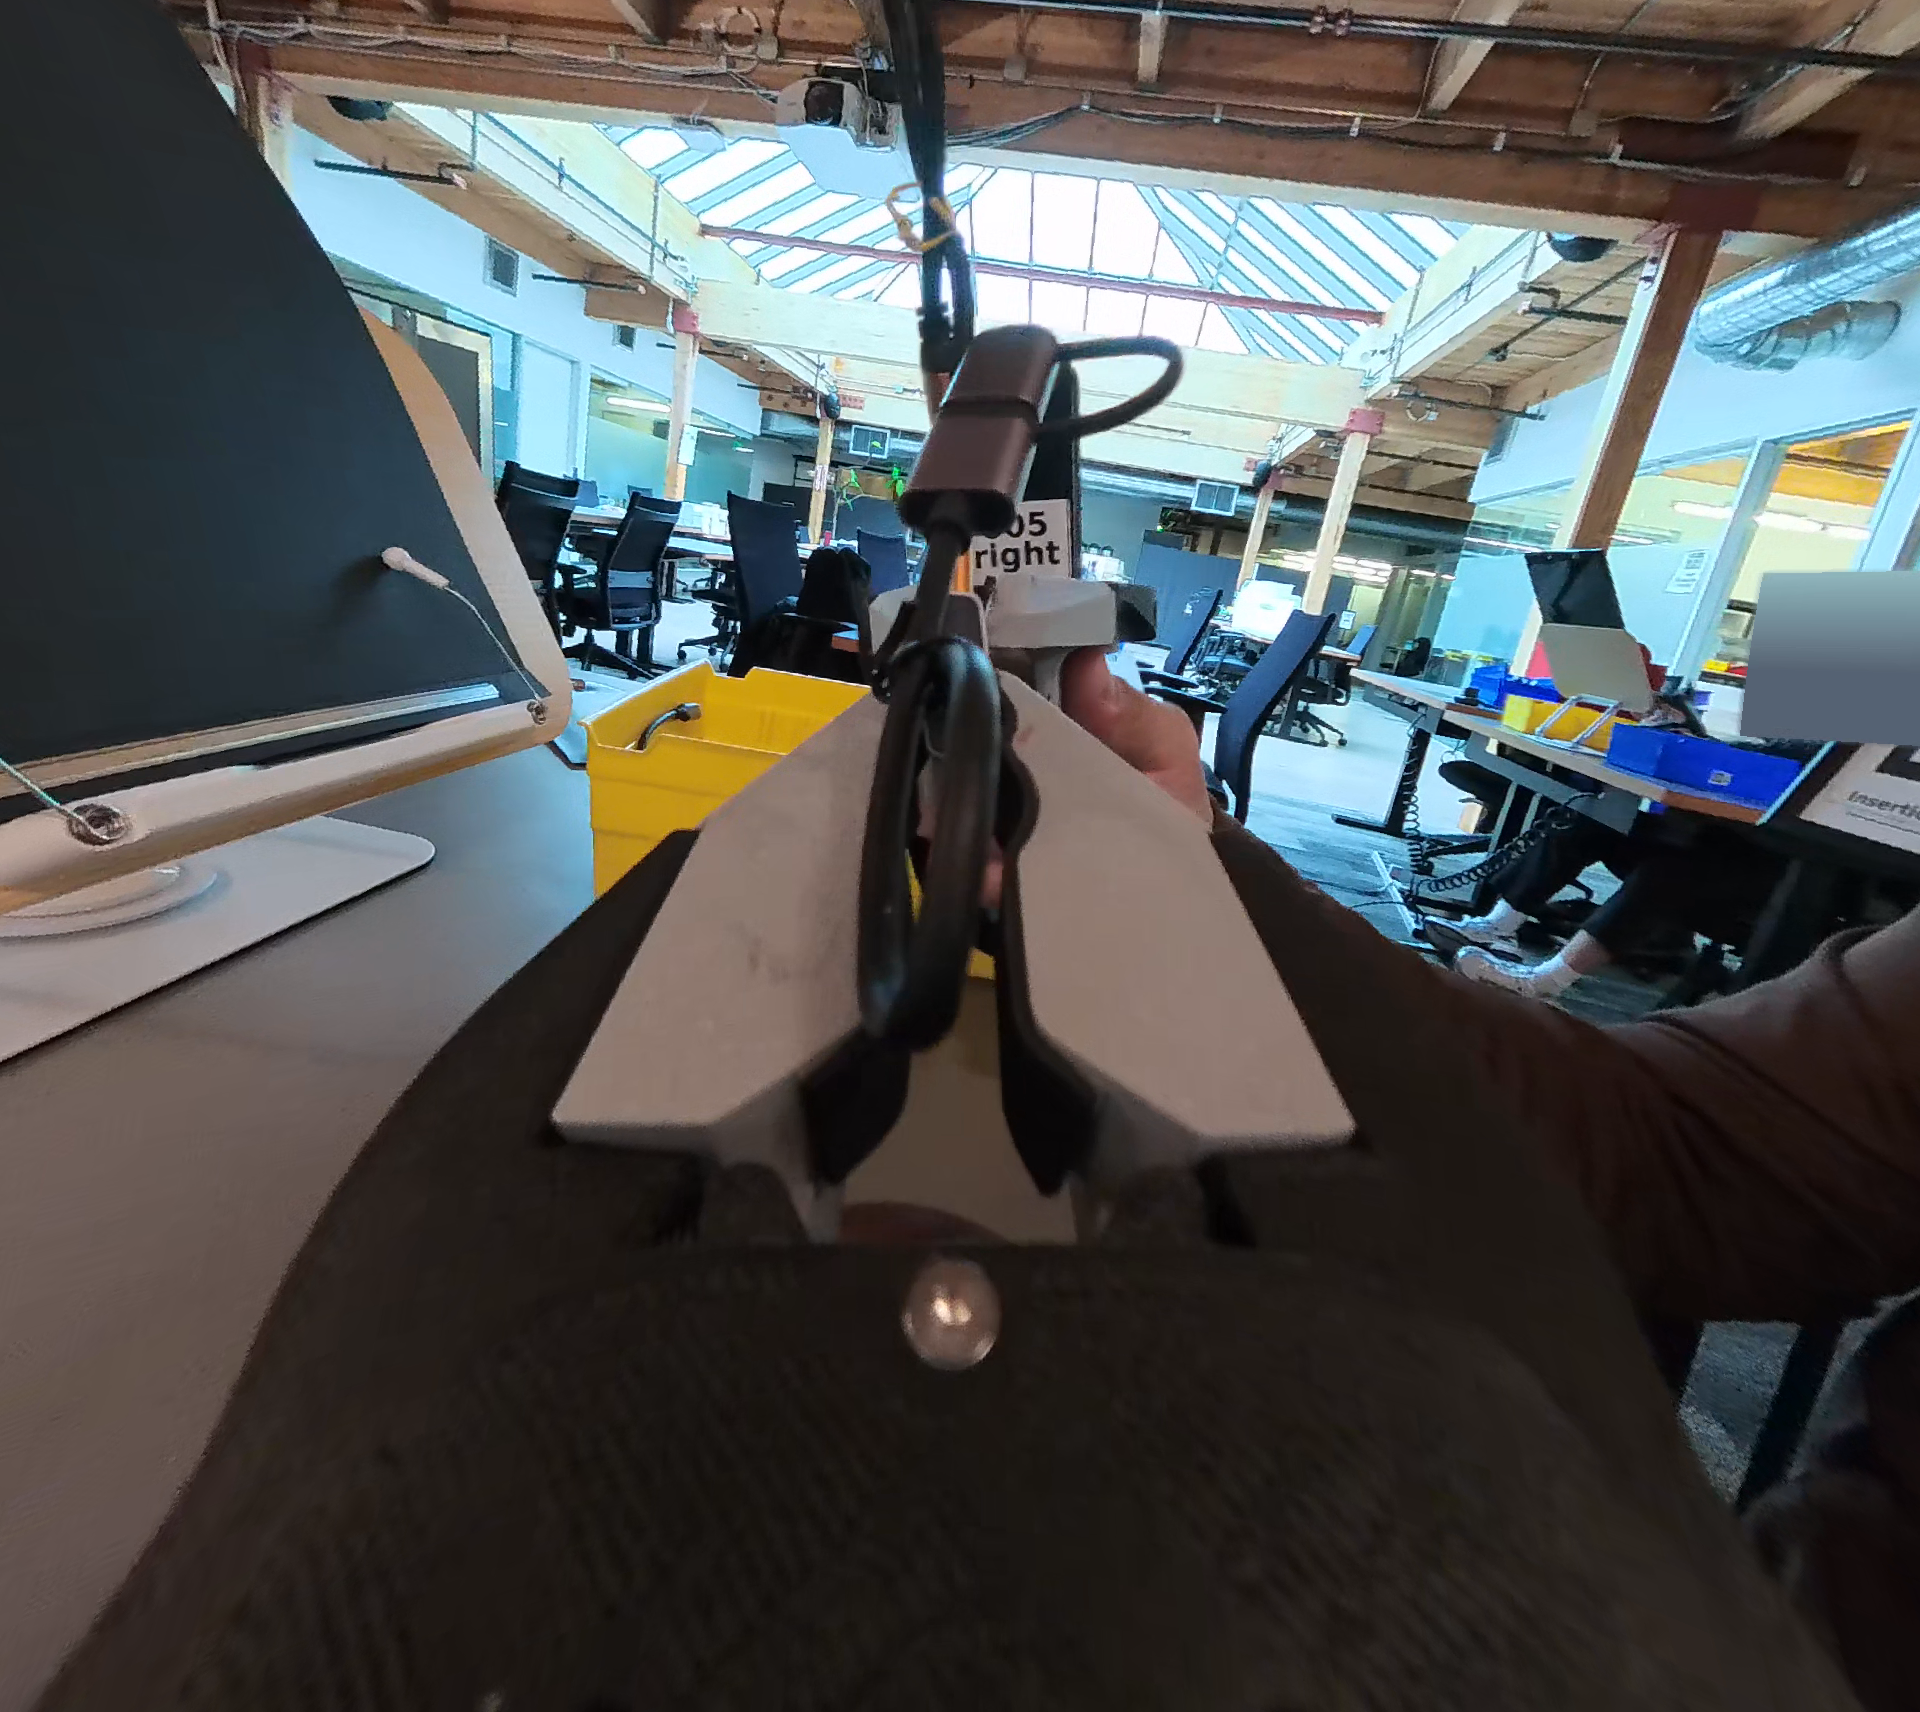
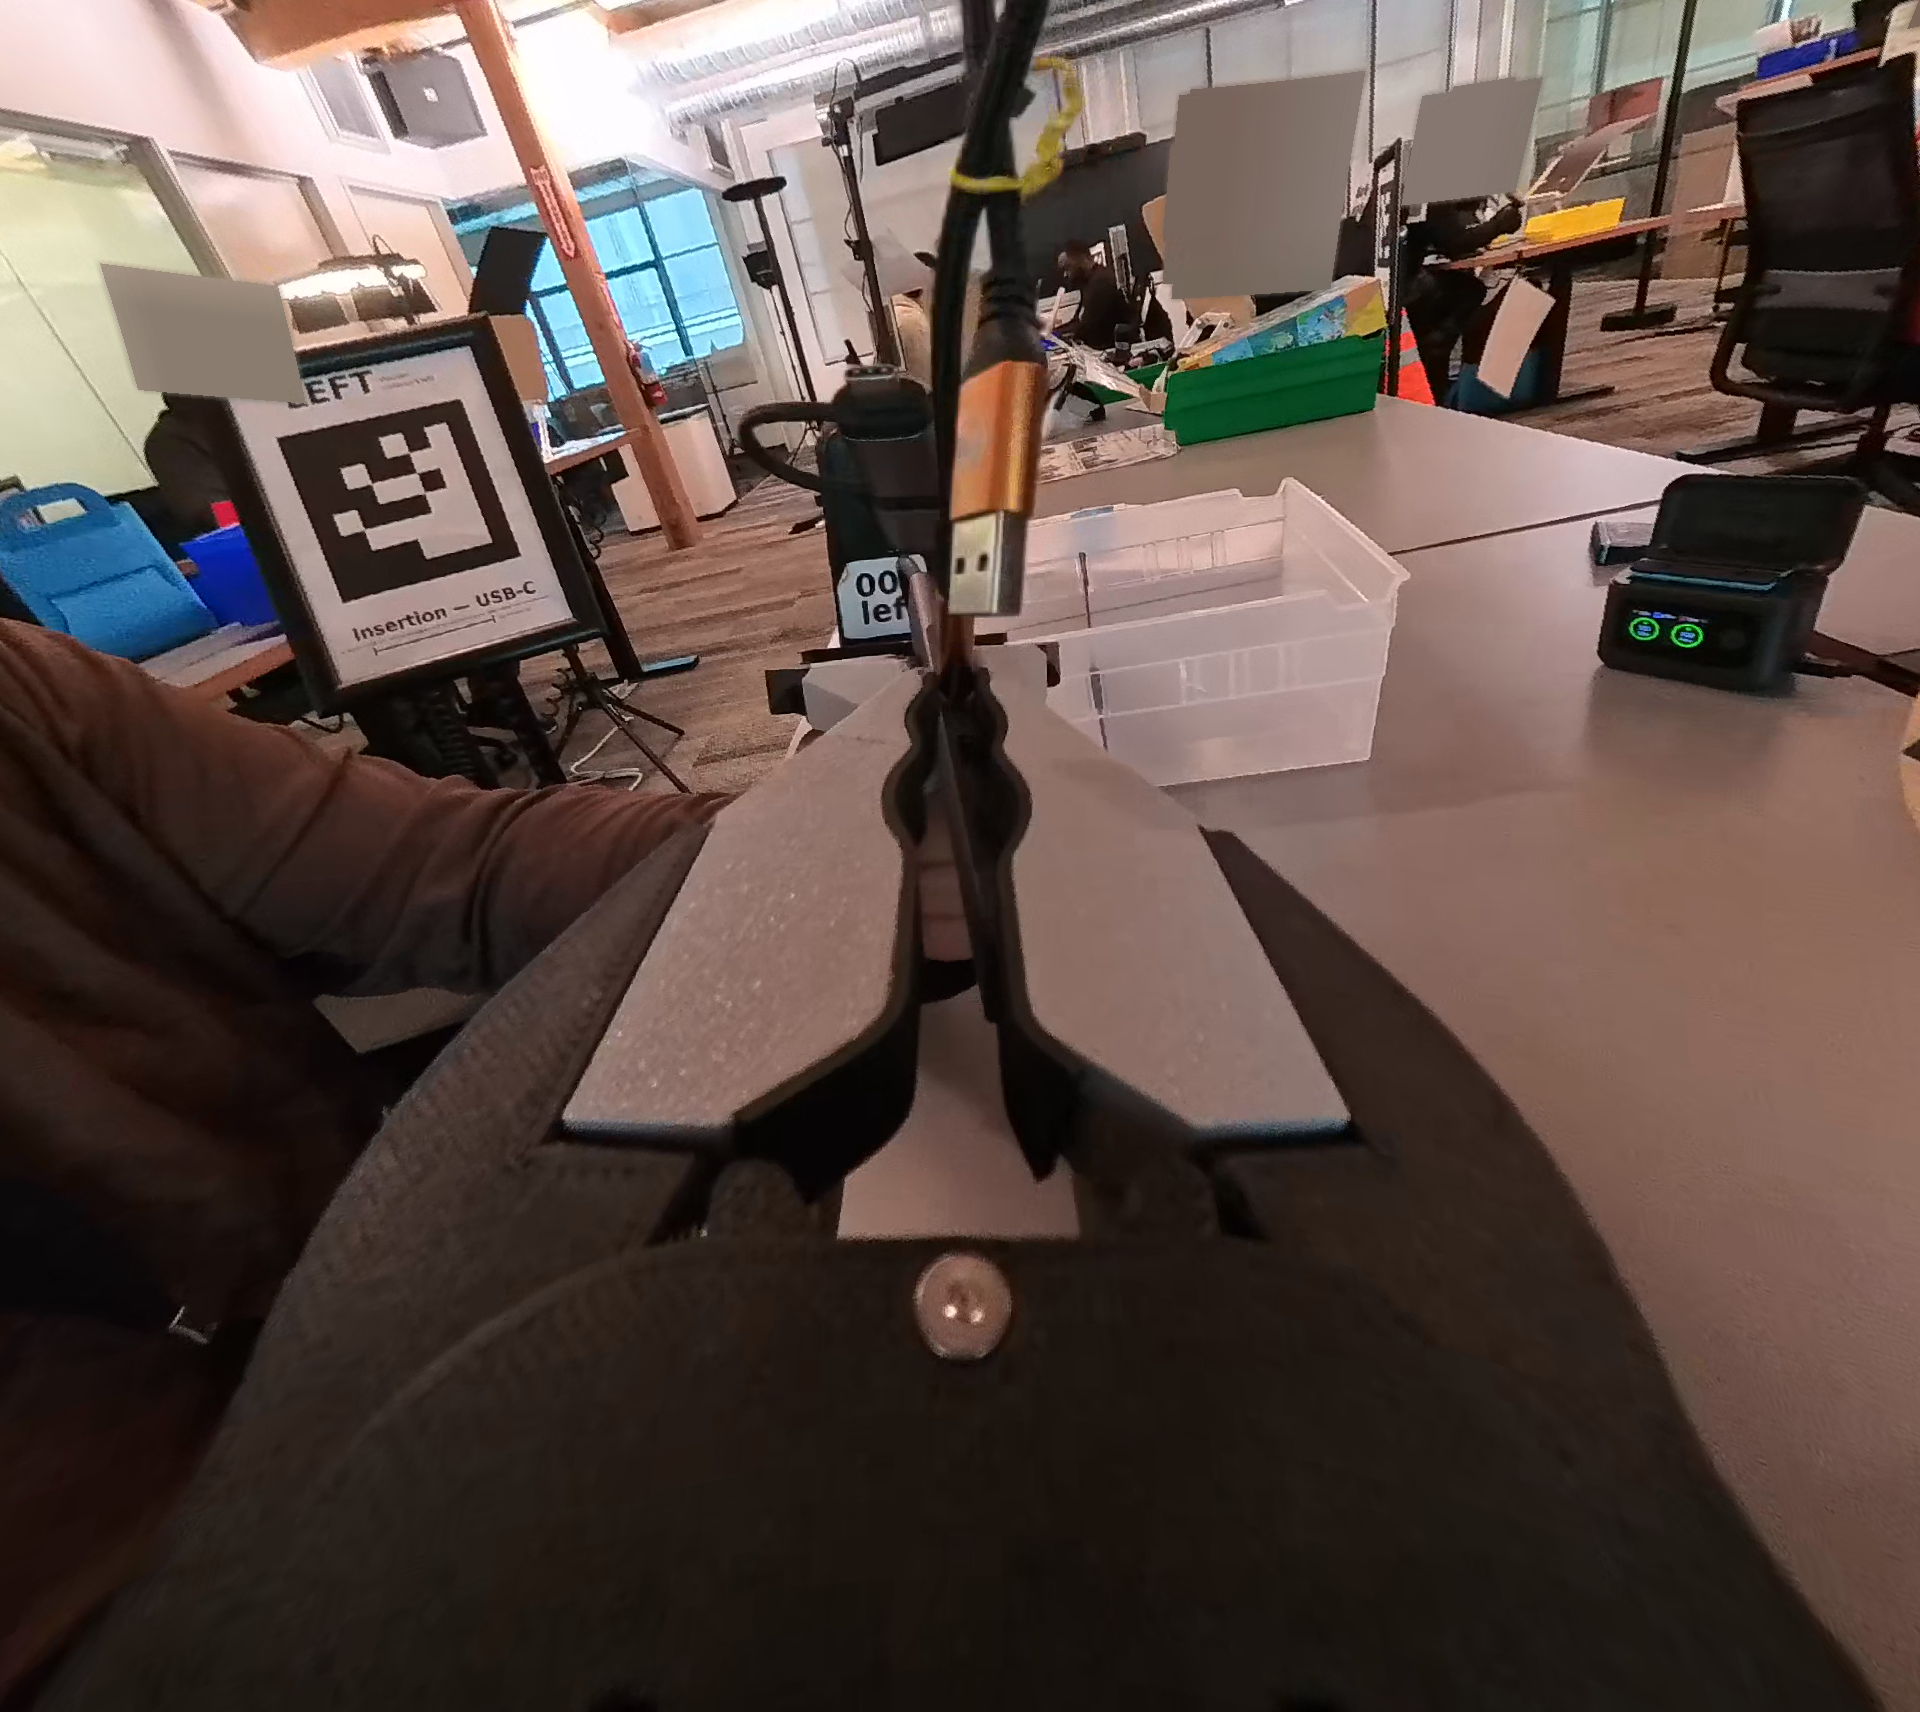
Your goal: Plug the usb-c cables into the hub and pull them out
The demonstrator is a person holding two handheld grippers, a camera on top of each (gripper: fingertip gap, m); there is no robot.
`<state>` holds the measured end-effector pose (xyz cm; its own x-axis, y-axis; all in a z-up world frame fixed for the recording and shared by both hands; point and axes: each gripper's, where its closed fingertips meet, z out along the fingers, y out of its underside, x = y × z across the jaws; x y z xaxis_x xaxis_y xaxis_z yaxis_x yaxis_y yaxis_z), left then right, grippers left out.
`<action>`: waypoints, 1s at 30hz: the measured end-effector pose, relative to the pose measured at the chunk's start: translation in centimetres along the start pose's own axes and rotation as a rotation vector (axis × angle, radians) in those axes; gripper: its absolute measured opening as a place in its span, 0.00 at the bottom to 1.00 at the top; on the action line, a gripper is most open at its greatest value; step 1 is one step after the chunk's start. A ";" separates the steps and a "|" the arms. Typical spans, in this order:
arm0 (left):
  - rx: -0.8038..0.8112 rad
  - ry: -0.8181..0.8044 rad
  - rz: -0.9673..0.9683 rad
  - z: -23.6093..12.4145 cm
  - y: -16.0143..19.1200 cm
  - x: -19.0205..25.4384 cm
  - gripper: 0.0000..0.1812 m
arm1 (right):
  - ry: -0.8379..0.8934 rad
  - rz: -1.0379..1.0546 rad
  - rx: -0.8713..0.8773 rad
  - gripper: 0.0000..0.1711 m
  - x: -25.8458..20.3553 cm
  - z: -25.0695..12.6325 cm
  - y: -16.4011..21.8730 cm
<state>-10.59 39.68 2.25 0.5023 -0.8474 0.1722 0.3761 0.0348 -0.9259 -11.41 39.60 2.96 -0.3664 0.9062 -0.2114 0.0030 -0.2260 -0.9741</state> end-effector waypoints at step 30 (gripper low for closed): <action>0.000 0.008 -0.055 0.7 1.2 -0.1 0.04 | 0.240 -0.072 0.324 0.01 2.0 -2.3 -4.1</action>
<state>-9.61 40.21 1.35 0.4747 -0.8523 0.2197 0.4027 -0.0116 -0.9153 -10.03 43.19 6.34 -0.1273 0.9729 -0.1932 -0.3223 -0.2248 -0.9196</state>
